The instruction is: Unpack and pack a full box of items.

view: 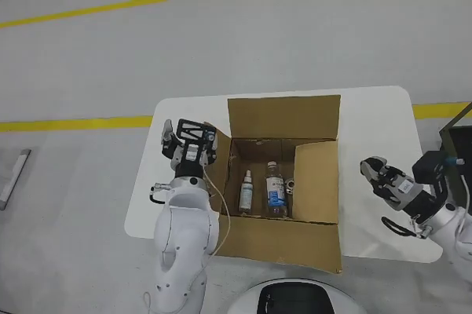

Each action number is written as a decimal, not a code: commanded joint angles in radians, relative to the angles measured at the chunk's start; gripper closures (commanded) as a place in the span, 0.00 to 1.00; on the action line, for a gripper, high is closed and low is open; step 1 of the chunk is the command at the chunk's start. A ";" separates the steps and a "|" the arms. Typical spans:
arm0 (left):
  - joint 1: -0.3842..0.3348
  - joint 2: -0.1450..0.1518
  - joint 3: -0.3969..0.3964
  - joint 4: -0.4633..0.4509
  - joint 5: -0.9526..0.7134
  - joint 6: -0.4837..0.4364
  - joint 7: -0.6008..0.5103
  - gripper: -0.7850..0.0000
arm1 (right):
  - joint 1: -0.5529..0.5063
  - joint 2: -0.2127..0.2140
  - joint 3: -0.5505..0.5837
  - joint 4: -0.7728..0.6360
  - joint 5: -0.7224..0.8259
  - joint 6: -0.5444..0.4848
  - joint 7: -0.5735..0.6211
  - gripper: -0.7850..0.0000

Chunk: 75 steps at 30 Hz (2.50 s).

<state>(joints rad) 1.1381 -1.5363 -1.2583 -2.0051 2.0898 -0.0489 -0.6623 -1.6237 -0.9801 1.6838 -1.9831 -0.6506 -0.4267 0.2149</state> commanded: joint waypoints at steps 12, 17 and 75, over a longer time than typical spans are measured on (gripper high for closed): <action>0.014 -0.039 0.214 0.065 -0.552 -0.061 -0.116 0.00 | -0.122 -0.005 0.104 0.021 -0.012 -0.007 -0.030 1.00; -0.008 -0.053 0.227 0.174 -0.757 -0.020 -0.185 0.00 | -0.152 -0.010 0.102 0.023 -0.020 -0.005 -0.047 1.00; -0.105 -0.064 0.187 0.332 -1.513 0.068 -0.213 0.00 | -0.133 -0.045 0.066 0.041 0.074 0.051 -0.068 0.04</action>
<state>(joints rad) 1.0412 -1.6007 -1.0750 -1.6636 0.5831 0.0196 -0.8721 -1.7528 -1.0247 1.7346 -1.9391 -0.6017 -0.3752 0.1403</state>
